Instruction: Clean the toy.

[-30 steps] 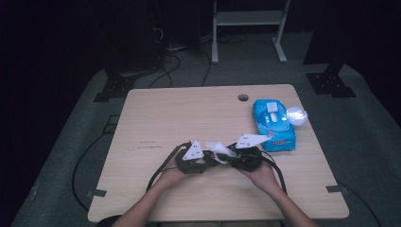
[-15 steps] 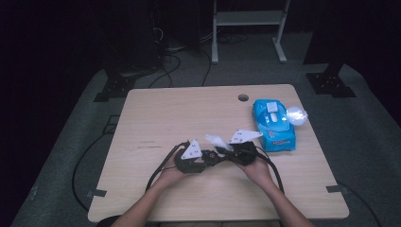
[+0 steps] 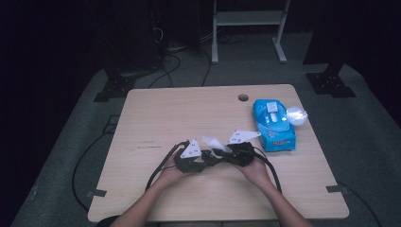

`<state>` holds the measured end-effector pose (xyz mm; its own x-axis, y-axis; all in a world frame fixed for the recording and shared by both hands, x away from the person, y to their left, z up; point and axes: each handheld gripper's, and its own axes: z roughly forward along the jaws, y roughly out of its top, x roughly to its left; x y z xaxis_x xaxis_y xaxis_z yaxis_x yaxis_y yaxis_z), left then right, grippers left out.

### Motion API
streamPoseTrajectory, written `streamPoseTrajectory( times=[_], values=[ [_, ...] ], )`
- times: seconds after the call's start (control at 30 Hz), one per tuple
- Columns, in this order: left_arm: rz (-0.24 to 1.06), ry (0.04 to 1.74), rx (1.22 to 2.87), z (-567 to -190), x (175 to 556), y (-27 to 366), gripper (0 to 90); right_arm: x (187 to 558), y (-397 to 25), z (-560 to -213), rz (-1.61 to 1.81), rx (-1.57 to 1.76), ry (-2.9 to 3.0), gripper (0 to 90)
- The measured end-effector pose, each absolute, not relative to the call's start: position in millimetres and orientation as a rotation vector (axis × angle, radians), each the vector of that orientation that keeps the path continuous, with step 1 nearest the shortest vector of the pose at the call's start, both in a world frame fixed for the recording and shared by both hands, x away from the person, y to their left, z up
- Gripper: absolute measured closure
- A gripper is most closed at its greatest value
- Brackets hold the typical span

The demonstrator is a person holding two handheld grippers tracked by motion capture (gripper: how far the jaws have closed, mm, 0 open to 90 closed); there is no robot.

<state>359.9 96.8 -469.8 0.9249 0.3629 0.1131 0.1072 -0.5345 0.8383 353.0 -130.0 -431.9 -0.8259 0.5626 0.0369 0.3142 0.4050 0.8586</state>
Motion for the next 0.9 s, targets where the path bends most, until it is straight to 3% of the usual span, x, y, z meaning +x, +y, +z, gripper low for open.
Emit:
streamPoseTrajectory(
  times=[0.23, 0.53, 0.9],
  values=[
    [0.344, 0.326, 2.128, -470, 360, 96, 57.5, 366, -185, -431, 1.349, 0.926, 2.310, 80.5],
    [0.352, 0.328, 2.140, -469, 362, 101, 57.4, 354, -157, -432, 1.337, 0.823, 2.355, 80.2],
    [0.350, 0.329, 2.135, -469, 363, 101, 57.5, 369, -202, -430, 1.361, 1.020, 2.253, 80.6]
  ],
)
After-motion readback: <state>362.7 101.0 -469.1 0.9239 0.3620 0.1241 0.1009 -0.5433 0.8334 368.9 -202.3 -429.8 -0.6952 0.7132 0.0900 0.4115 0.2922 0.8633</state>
